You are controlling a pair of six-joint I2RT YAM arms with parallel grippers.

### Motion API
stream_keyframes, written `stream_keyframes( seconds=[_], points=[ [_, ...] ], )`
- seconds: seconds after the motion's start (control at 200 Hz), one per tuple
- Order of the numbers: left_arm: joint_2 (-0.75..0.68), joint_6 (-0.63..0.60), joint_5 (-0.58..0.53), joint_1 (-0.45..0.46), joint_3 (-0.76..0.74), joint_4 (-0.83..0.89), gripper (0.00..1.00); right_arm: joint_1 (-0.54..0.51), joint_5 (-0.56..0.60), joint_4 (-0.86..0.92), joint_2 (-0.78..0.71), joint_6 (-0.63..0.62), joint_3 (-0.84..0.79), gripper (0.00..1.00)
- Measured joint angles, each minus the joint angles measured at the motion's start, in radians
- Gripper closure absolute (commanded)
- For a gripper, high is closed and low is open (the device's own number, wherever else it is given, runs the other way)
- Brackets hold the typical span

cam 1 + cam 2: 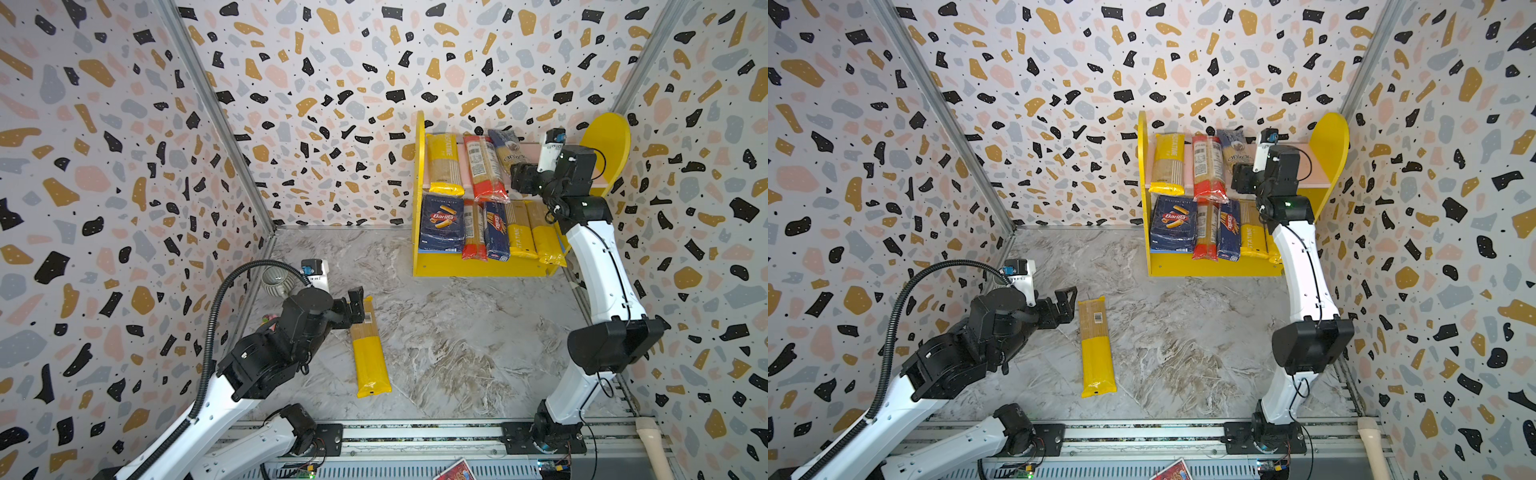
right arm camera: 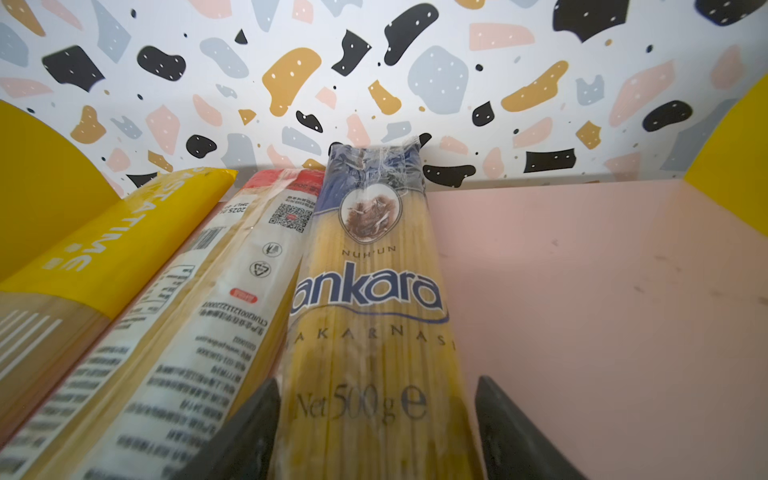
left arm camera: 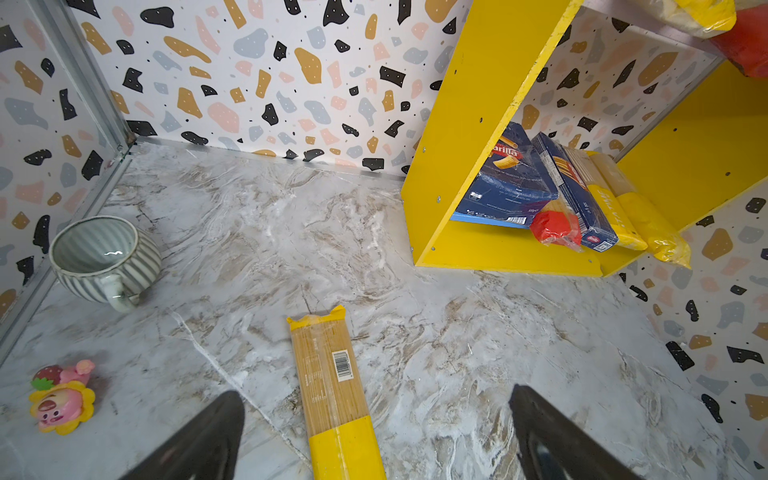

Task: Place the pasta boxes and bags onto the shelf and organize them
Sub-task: 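Open the right gripper and move it back down to the table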

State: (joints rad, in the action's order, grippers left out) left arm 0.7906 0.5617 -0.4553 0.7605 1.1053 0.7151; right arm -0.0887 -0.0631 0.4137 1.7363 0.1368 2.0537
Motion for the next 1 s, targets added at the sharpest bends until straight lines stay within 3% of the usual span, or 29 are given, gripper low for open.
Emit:
stream_keyframes(
  seconds=[0.095, 0.29, 0.561, 0.701, 1.001],
  points=[
    [-0.019, 0.003, 0.003, 0.0, -0.001, 0.005, 0.01, 0.021, -0.042, -0.014, -0.113, 0.037, -0.109, 0.22],
    [-0.099, 0.018, 0.014, 0.0, -0.024, 0.028, 0.0, 0.174, -0.382, -0.171, -0.454, 0.252, -0.447, 0.21],
    [-0.261, 0.055, 0.046, 0.0, -0.085, 0.101, 0.0, 0.074, -0.722, -0.311, -0.846, 0.475, -0.919, 0.2],
    [-0.327, 0.072, 0.056, 0.0, -0.113, 0.157, 0.0, 0.004, -0.782, -0.304, -0.964, 0.536, -1.117, 0.2],
    [-0.423, 0.136, 0.094, 0.0, -0.185, 0.205, 0.01, -0.188, -0.771, -0.348, -1.153, 0.636, -1.509, 0.2]
  ],
)
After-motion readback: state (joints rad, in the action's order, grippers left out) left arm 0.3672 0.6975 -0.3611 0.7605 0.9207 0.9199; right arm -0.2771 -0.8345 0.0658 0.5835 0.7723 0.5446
